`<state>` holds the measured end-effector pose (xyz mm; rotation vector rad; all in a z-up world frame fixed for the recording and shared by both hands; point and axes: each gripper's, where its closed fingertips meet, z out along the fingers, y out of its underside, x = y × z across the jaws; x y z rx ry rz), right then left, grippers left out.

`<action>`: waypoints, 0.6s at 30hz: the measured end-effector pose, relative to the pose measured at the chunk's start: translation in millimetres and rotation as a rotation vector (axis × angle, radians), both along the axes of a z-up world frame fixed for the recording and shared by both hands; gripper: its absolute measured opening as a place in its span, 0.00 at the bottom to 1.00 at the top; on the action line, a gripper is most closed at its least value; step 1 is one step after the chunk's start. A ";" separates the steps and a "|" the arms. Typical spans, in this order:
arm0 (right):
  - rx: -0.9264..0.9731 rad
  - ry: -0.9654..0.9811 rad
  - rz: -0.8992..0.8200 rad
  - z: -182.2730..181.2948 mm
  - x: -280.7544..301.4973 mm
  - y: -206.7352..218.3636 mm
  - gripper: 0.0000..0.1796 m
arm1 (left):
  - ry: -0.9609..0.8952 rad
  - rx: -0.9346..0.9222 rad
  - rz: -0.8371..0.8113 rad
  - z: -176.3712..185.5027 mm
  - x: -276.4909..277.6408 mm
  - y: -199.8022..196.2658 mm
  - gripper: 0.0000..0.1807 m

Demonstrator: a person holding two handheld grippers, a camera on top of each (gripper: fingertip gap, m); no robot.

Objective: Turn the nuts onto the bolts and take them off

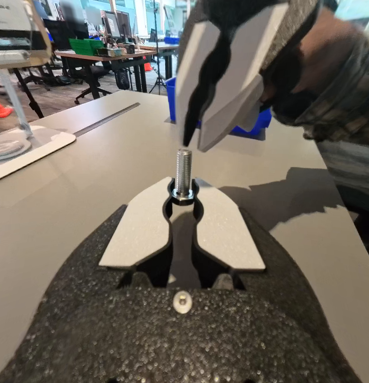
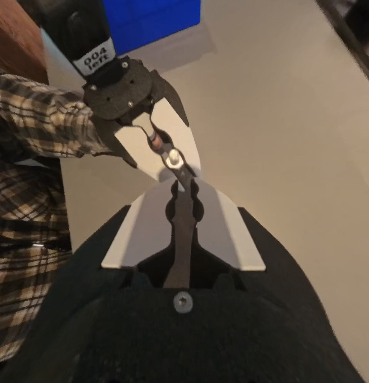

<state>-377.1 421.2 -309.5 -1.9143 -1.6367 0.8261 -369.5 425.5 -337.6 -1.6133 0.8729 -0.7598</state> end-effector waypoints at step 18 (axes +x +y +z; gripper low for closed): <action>0.060 -0.080 0.375 -106.1 111.6 -113.3 0.23 | -0.227 -0.110 -0.037 12.1 -29.2 15.3 0.08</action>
